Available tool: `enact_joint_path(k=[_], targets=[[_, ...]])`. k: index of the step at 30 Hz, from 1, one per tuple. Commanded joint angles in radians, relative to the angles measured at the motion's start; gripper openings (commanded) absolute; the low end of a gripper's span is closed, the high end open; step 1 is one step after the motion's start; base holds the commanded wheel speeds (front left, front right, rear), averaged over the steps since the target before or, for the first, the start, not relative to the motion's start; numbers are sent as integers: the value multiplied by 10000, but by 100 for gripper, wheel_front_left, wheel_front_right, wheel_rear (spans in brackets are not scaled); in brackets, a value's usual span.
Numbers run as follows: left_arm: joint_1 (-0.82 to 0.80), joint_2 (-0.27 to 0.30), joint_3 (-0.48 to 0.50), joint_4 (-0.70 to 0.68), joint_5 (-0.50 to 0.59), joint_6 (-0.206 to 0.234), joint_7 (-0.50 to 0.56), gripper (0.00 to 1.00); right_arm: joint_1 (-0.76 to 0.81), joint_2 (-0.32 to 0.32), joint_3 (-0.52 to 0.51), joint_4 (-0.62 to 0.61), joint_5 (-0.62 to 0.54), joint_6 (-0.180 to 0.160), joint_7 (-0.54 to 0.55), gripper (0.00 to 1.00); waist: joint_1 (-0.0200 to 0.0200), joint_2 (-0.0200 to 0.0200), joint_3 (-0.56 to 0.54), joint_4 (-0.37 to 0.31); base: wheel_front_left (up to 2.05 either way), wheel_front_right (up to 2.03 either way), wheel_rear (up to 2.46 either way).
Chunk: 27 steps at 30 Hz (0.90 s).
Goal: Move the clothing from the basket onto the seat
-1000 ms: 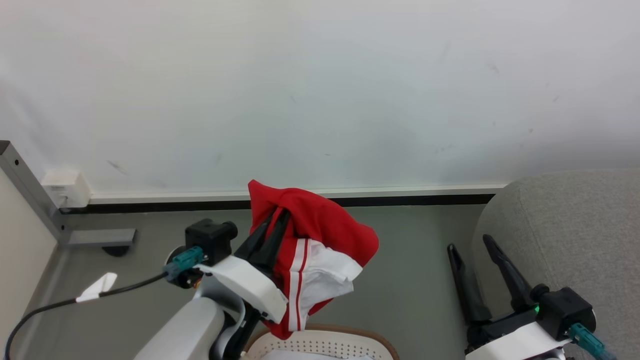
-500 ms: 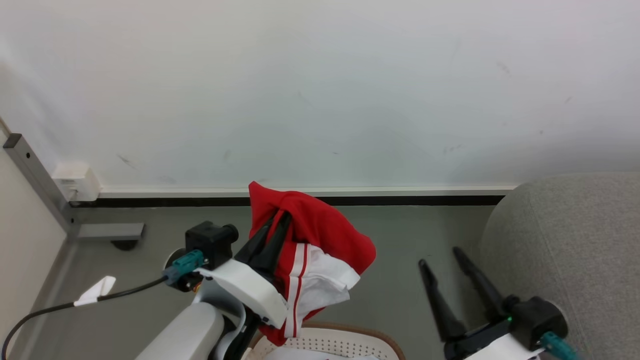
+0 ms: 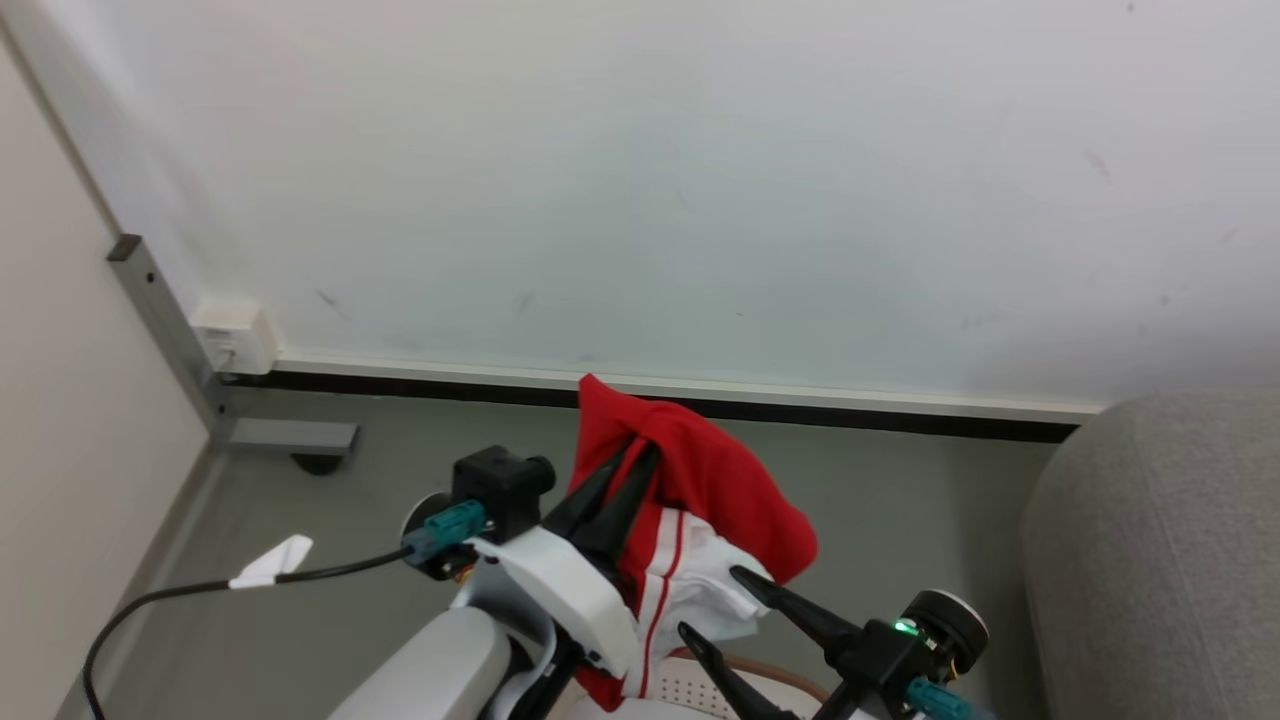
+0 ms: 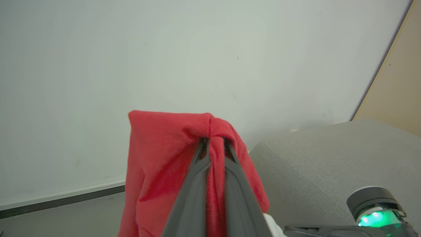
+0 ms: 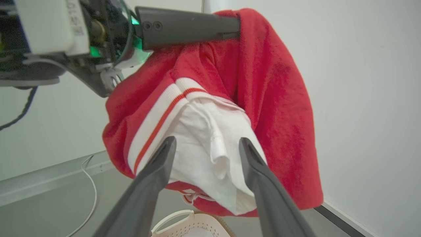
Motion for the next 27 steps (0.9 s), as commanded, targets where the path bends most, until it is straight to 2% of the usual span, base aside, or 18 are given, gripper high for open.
enact_joint_path(k=[1, 8, 15, 19, 21, 22, 27], targets=[[-161, -92, -68, 37, 211, -64, 24, 0, -287, 50, 116, 261, 43, -21, -1, 100, 0, 0, -80, 241, 0, 0, 0], [-469, -539, -544, 46, 256, -324, 182, 0, -978, 483, 542, 1768, 113, -21, 0, 100, 0, 0, -285, 956, 0, 0, 0], [-451, -732, -892, -195, 191, -472, 450, 0, -1297, 872, 5, 2876, -227, -21, -1, 100, 0, 0, -430, 1389, 0, 0, 0], [-361, -752, -989, -332, 90, -502, 551, 0, -1388, 1033, 72, 3205, -257, -21, -1, 100, 0, 0, -457, 1501, 0, 0, 0], [-337, -748, -1023, -366, 56, -492, 577, 0, -1467, 1065, 136, 3208, -260, -21, -1, 41, 0, 0, -467, 1535, 0, 0, 0], [-305, -734, -1023, -369, 20, -486, 580, 0, -1461, 1070, 126, 3141, -258, -21, -1, 0, 0, 0, -469, 1541, 0, 0, 0], [-227, -581, -918, -261, -34, -383, 521, 0, -1132, 1004, -204, 2704, -220, -21, -1, 0, 0, 0, -438, 1459, 0, 0, 0]])
